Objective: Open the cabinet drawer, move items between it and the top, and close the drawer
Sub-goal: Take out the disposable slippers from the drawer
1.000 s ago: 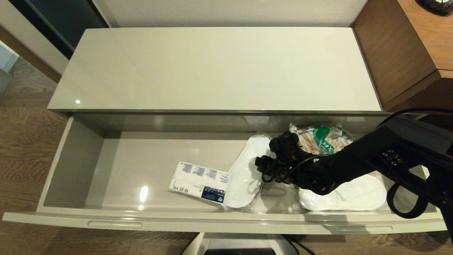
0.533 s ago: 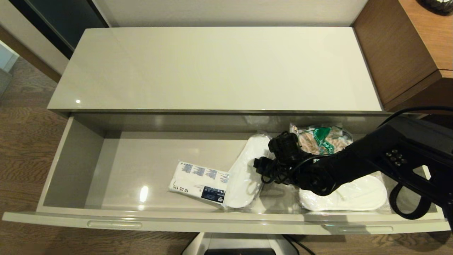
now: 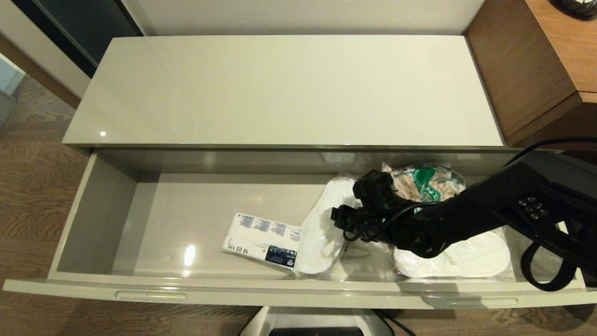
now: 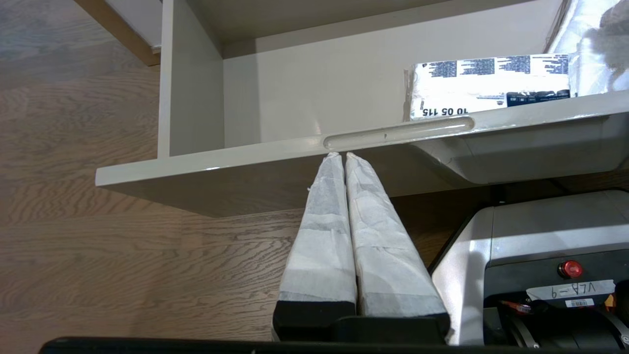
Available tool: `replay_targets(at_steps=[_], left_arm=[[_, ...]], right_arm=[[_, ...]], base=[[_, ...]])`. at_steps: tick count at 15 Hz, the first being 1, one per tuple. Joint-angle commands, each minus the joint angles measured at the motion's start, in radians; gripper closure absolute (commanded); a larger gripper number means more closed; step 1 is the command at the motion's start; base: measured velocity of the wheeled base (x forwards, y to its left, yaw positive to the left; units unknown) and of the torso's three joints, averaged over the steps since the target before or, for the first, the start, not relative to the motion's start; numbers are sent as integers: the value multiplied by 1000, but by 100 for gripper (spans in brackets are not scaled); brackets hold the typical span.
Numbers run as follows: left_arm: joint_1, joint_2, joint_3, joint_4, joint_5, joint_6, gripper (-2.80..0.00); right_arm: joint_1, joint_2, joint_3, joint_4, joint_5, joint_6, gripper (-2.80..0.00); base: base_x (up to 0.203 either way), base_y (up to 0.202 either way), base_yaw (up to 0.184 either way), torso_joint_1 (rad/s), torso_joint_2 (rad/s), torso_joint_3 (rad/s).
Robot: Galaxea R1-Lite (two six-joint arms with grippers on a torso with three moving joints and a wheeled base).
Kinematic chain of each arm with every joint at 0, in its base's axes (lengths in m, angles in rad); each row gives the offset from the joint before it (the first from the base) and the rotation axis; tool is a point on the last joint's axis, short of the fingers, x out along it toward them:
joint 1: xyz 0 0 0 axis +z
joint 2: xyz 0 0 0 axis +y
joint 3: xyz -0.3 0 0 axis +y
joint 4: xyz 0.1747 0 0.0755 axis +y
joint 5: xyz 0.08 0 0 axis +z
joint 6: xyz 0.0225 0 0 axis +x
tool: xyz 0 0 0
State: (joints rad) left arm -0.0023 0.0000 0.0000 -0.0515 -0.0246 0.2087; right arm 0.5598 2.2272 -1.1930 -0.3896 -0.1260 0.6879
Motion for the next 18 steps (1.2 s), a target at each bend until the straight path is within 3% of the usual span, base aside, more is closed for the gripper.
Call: replay_targets(at_steps=[1, 18], left_arm=[[-1, 2, 0, -1, 0, 1, 0], [-1, 2, 0, -1, 0, 1, 0]], right_arm=[[2, -17, 3, -2, 6, 2, -280], [20, -21, 12, -11, 28, -18, -280]], base=[[0, 0, 0, 0, 0, 0], [0, 0, 0, 0, 0, 0]])
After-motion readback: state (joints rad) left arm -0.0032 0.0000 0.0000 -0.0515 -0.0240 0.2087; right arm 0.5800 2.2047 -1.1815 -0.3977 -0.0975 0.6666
